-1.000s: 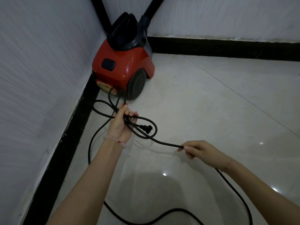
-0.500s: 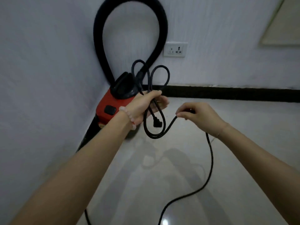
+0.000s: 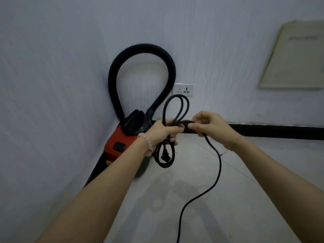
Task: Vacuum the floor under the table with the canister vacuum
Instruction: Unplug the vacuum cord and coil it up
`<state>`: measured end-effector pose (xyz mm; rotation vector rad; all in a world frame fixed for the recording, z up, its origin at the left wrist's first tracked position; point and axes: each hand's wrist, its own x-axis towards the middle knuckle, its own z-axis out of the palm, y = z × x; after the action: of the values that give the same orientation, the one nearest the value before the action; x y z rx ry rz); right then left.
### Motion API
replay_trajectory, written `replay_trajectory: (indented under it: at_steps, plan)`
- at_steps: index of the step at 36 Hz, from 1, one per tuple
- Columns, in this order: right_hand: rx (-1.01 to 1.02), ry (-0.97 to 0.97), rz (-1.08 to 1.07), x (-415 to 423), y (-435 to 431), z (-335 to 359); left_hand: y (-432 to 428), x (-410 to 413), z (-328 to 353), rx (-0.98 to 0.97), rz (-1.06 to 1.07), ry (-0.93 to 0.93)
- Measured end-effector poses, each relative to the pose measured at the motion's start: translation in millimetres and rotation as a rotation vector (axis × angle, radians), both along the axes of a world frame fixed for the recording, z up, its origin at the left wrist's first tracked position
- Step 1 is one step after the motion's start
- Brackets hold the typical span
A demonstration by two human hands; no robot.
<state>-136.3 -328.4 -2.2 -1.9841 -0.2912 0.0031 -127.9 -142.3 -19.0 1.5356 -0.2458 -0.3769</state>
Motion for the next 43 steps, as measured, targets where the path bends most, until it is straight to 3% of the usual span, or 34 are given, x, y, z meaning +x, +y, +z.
replay_trajectory:
  at_steps: [6, 9, 13, 18, 22, 26, 31, 35, 43]
  plan:
    - [-0.018, 0.244, 0.018, -17.7, -22.1, -40.8, 24.7, 6.9, 6.8, -0.636, 0.177, 0.153]
    - [0.016, 0.245, -0.031, -27.6, -21.9, -54.5, 33.6, 7.2, 10.3, -0.816, 0.235, 0.194]
    - [0.144, 0.119, -0.134, -33.1, -10.6, -54.5, 33.0, 7.7, -9.4, -0.672, 0.321, 0.211]
    - [0.045, 0.016, -0.166, -35.7, 10.9, -52.8, 22.1, -2.6, -31.1, -0.529, 0.278, 0.335]
    - [-0.031, 0.02, -0.22, -34.6, 20.1, -52.3, 13.1, -17.9, -37.9, -0.341, 0.182, 0.322]
    - [-0.128, 0.092, -0.21, -31.7, 23.6, -51.9, 7.5, -24.6, -50.4, -0.259, 0.087, 0.264]
    - [-0.162, 0.202, -0.156, -29.4, 26.4, -50.8, -2.5, -23.6, -57.3, -0.322, 0.053, 0.255]
    - [-0.096, 0.276, -0.073, -31.3, 28.5, -48.8, -9.4, -17.7, -59.7, -0.307, 0.09, 0.16]
    - [0.175, 0.497, 0.107, -40.2, 24.2, -62.7, -9.9, -13.7, -63.2, -0.335, 0.164, 0.209]
